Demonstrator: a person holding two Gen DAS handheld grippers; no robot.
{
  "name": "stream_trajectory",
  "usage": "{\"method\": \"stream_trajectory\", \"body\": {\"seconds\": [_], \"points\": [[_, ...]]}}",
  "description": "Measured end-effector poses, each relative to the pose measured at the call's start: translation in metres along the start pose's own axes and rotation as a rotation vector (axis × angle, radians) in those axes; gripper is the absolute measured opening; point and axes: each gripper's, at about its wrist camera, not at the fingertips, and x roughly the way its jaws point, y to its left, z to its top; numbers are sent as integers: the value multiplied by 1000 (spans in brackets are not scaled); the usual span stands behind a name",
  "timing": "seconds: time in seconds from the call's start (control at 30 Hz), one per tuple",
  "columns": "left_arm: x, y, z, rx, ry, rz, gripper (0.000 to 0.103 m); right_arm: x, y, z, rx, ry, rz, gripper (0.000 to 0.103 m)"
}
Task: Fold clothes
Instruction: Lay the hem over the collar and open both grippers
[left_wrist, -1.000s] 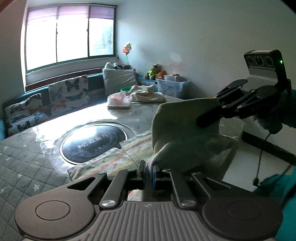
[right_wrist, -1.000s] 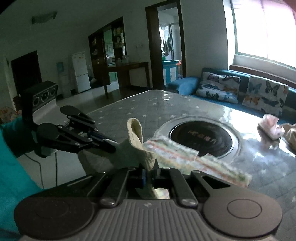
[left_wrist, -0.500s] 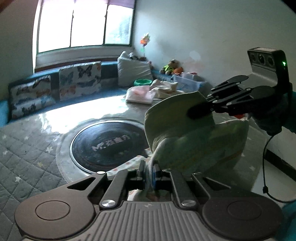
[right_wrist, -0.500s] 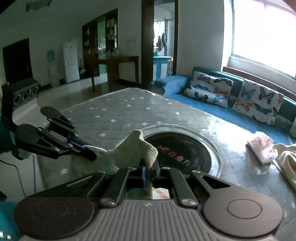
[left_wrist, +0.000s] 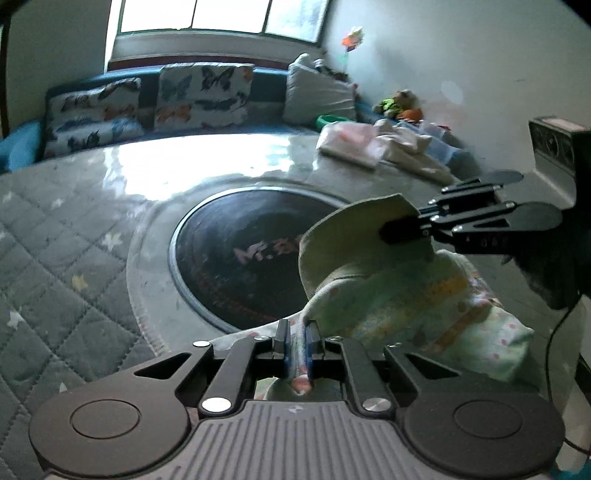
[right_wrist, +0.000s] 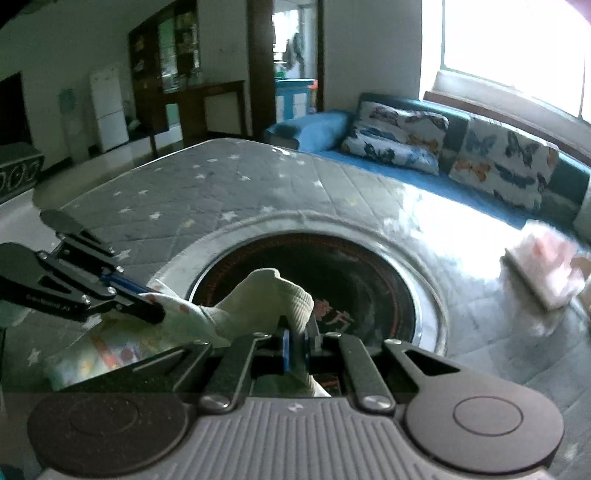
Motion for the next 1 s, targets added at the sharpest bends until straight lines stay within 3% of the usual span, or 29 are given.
{"method": "stream_trajectory", "body": {"seconds": [0.17, 0.4, 0.53, 0.77, 0.87, 1.0], "points": [[4, 5, -2, -25, 8, 7, 13, 5, -9, -10, 66, -14, -32, 21], [6, 10, -2, -51, 6, 18, 20, -26, -7, -28, 108, -41, -41, 22], [7, 11, -1, -58, 7, 23, 23, -29, 2, -52, 124, 4, -17, 22], [5, 16, -1, -55, 8, 63, 34, -30, -23, -74, 240, -1, -94, 18], [6, 22, -1, -48, 14, 139, 33, -33, -28, -75, 243, 4, -121, 18], [0, 26, 0, -71, 4, 176, 31, -37, -22, -71, 214, -16, -163, 19]]}}
